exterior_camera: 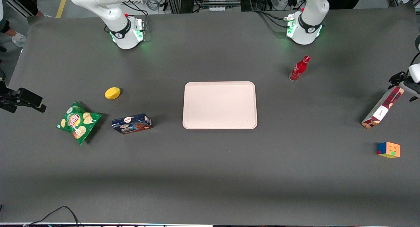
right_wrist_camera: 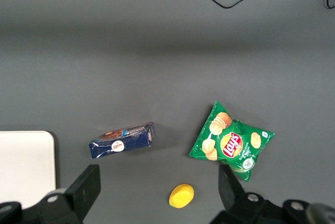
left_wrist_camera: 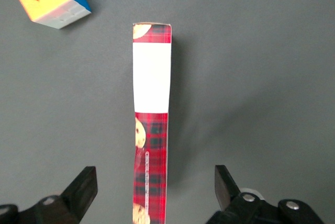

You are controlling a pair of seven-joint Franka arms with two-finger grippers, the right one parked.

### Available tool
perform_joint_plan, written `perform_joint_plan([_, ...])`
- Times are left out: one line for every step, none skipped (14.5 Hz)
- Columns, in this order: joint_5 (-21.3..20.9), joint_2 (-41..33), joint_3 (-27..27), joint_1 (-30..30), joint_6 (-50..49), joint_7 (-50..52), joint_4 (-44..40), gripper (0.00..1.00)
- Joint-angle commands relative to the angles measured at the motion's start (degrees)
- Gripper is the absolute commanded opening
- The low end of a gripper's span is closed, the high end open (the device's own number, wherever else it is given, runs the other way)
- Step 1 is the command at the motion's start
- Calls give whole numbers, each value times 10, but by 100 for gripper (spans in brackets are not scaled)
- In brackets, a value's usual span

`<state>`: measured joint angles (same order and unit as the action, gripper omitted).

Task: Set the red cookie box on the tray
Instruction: 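Move the left gripper over the red plaid cookie box and descend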

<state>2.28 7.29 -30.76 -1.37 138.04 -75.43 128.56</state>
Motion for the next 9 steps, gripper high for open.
perform_joint_plan([42, 54, 2, -6, 44, -35, 1, 100])
perform_joint_plan([43, 55, 2, -6, 54, -35, 5, 100])
perform_joint_plan([43, 56, 3, -5, 71, -36, 6, 100])
perform_joint_plan([43, 63, 3, -5, 88, -35, 6, 100])
perform_joint_plan([47, 69, 3, -6, 98, -35, 6, 100])
perform_joint_plan([61, 76, 3, -6, 100, -36, 7, 100])
perform_joint_plan([71, 78, 3, -6, 100, -43, 10, 100])
perform_joint_plan([82, 82, 3, -6, 100, -56, 15, 100])
perform_joint_plan([98, 87, 3, -6, 100, -70, 18, 100])
